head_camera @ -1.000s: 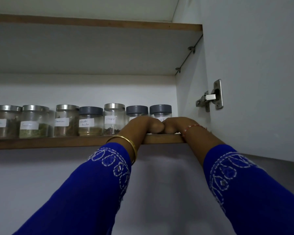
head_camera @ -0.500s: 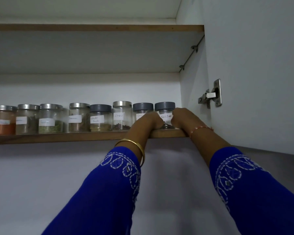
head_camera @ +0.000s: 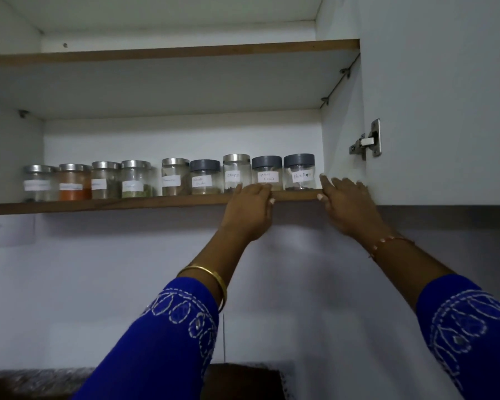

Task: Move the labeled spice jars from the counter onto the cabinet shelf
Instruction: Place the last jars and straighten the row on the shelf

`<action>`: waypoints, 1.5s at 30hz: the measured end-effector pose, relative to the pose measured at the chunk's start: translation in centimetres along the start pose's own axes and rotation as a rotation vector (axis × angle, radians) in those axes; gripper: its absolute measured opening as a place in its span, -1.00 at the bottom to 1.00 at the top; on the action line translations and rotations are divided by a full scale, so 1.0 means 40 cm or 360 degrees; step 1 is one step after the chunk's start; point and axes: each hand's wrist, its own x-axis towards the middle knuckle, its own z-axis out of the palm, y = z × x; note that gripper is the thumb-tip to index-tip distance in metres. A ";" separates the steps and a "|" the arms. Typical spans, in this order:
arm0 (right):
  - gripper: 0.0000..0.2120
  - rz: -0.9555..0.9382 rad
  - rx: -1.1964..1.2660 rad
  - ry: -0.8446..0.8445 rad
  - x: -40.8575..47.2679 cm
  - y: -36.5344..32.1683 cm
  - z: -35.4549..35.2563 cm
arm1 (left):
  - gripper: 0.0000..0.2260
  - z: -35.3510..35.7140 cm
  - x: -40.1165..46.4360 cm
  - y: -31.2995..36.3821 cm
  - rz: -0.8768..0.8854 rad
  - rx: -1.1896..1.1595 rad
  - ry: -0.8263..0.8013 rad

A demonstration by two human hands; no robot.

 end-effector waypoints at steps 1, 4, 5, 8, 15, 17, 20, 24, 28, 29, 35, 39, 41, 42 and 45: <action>-0.54 -0.0006 0.0009 -0.0028 -0.017 -0.003 -0.005 | -0.62 -0.007 -0.021 -0.004 -0.0006 -0.0007 -0.0005; -0.53 -0.0019 0.0040 -0.0142 -0.056 -0.013 -0.033 | -0.55 -0.036 -0.078 -0.018 -0.0008 -0.0087 -0.0045; -0.53 -0.0036 0.0018 -0.0163 -0.065 -0.017 -0.043 | -0.55 -0.049 -0.093 -0.025 -0.0015 -0.0089 -0.0056; -0.53 -0.0087 0.0000 -0.0148 -0.089 -0.043 -0.077 | -0.56 -0.089 -0.131 -0.051 -0.0056 -0.0054 -0.0064; -0.50 -0.0324 -0.0018 0.0022 -0.135 -0.151 -0.134 | -0.55 -0.180 -0.217 -0.094 -0.0089 0.0077 -0.0075; -0.50 -0.0337 0.0001 0.0033 -0.146 -0.184 -0.146 | -0.55 -0.208 -0.240 -0.106 -0.0093 0.0119 -0.0083; -0.49 -0.0334 -0.0009 0.0027 -0.155 -0.235 -0.166 | -0.55 -0.255 -0.271 -0.133 -0.0090 0.0150 -0.0073; -0.51 -0.0335 0.0070 0.0107 -0.147 -0.328 -0.213 | -0.57 -0.339 -0.318 -0.185 -0.0077 0.0168 -0.0017; -0.51 -0.0293 0.0153 0.0183 -0.142 -0.458 -0.254 | -0.56 -0.431 -0.374 -0.267 -0.0028 0.0207 0.0033; -0.51 -0.0296 0.0159 0.0192 -0.145 -0.499 -0.261 | -0.56 -0.454 -0.391 -0.297 -0.0027 0.0221 0.0043; -0.51 -0.0327 0.0172 0.0220 -0.166 -0.747 -0.296 | -0.57 -0.584 -0.488 -0.465 -0.0032 0.0235 0.0069; -0.51 -0.0316 0.0237 0.0252 -0.175 -0.895 -0.336 | -0.58 -0.645 -0.543 -0.547 -0.0026 0.0175 0.0146; -0.51 -0.0326 0.0236 0.0267 -0.186 -0.954 -0.348 | -0.57 -0.659 -0.566 -0.587 -0.0021 0.0169 0.0155; -0.51 -0.0334 0.0239 0.0272 -0.192 -0.978 -0.351 | -0.57 -0.665 -0.577 -0.603 -0.0032 0.0164 0.0157; -0.51 -0.0381 0.0210 0.0239 -0.216 -1.044 -0.353 | -0.56 -0.677 -0.618 -0.650 -0.0083 0.0138 0.0122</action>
